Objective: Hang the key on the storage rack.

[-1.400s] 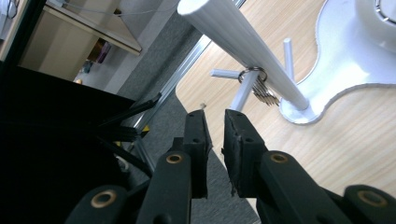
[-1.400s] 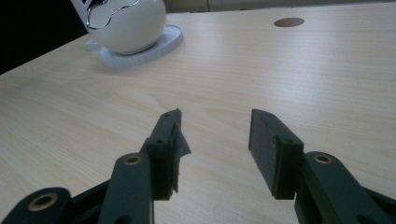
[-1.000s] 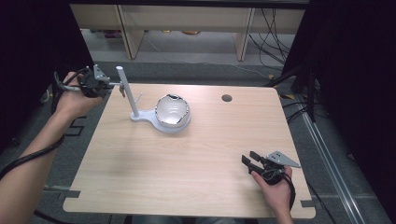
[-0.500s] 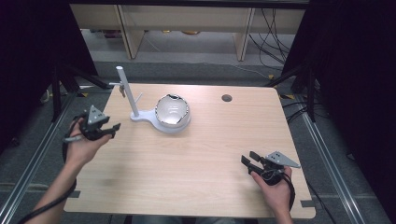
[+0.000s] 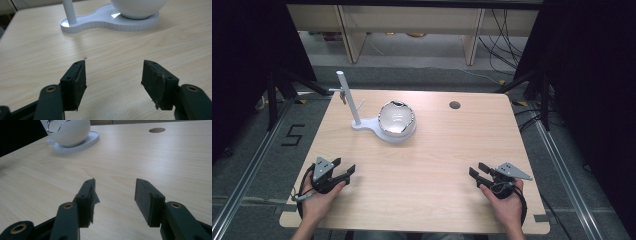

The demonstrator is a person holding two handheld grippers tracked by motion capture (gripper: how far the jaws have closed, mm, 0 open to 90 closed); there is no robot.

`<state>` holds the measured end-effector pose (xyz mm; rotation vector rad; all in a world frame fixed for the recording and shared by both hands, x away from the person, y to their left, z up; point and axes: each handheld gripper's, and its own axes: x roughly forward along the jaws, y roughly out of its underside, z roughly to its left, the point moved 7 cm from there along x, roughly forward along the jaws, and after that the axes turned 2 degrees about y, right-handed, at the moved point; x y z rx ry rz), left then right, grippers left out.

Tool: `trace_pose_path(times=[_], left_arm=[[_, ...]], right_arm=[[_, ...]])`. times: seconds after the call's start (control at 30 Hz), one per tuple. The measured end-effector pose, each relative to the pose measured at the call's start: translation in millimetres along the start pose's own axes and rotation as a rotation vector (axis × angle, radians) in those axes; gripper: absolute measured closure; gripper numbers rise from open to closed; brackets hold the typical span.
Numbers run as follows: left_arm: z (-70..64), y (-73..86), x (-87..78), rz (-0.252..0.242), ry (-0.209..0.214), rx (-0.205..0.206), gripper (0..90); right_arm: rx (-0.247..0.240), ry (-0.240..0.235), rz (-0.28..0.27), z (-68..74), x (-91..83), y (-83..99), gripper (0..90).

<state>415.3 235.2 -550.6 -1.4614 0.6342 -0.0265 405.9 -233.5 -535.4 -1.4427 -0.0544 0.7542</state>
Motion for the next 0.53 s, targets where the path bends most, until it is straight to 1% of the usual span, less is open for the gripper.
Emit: trace_pose_path(times=[0.03, 0.07, 0.1, 0.13, 0.17, 0.2, 0.23, 0.27, 0.3, 0.33, 0.37, 0.4, 0.43, 0.47, 0.5, 0.53], left_arm=[[-0.2, -0.2, -1.4, -0.007, -0.006, 0.012, 35.6], [-0.5, -0.6, -1.7, -0.017, -0.007, 0.011, 35.6], [0.1, -0.4, -2.6, -0.015, -0.010, 0.009, 35.7], [0.7, -0.7, -2.5, -0.020, -0.009, 0.002, 35.6], [1.4, -0.9, -2.8, -0.027, -0.007, -0.007, 35.4], [1.6, -1.3, -3.8, -0.036, -0.010, -0.015, 35.5], [1.7, -1.6, -4.2, -0.049, -0.006, -0.019, 35.4], [1.7, -1.4, -5.3, -0.046, -0.008, -0.021, 35.3], [1.5, -1.4, -5.4, -0.049, -0.005, -0.023, 35.2], [1.6, -1.3, -5.6, -0.048, -0.005, -0.022, 35.1], [1.6, -1.1, -5.9, -0.041, -0.007, -0.023, 35.0], [2.0, -1.0, -5.8, -0.036, -0.007, -0.022, 34.7], [2.2, -1.1, -5.3, -0.038, -0.011, -0.030, 33.9], [2.8, -1.1, -4.9, -0.037, -0.012, -0.034, 33.0], [3.4, -1.3, -4.7, -0.042, -0.006, -0.040, 32.8], [4.3, -1.2, -5.6, -0.039, -0.008, -0.051, 32.7]], right_arm=[[0.003, -0.008, -0.003, 0.9, 0.5, 0.2, 51.8], [-0.004, -0.005, -0.004, 0.5, 0.4, 0.2, 51.7], [0.009, -0.023, -0.007, 2.7, -0.4, 0.0, 51.6], [0.039, -0.024, 0.004, 5.5, -1.0, 0.9, 51.5], [-0.013, -0.013, -0.015, 1.4, 0.2, -0.4, 51.3], [-0.007, -0.012, 0.006, 2.2, -1.2, 0.6, 51.0], [-0.008, -0.013, 0.005, 2.4, -1.2, 0.8, 50.7], [0.001, -0.023, 0.006, 3.9, -0.1, 1.6, 50.5], [-0.004, -0.019, 0.002, 3.7, -0.4, 1.6, 50.4], [0.023, -0.020, 0.000, 6.3, -0.3, 2.4, 50.2], [-0.001, -0.020, -0.008, 4.1, 0.8, 2.1, 50.0], [0.003, -0.021, 0.000, 4.8, 0.7, 2.7, 49.8], [-0.009, -0.007, 0.001, 4.1, 1.1, 2.7, 49.6], [-0.004, -0.009, 0.003, 4.6, 1.0, 3.0, 49.4], [-0.010, -0.014, -0.007, 4.8, 0.9, 2.2, 49.3], [-0.003, -0.014, -0.008, 5.2, 0.8, 2.1, 49.1]])
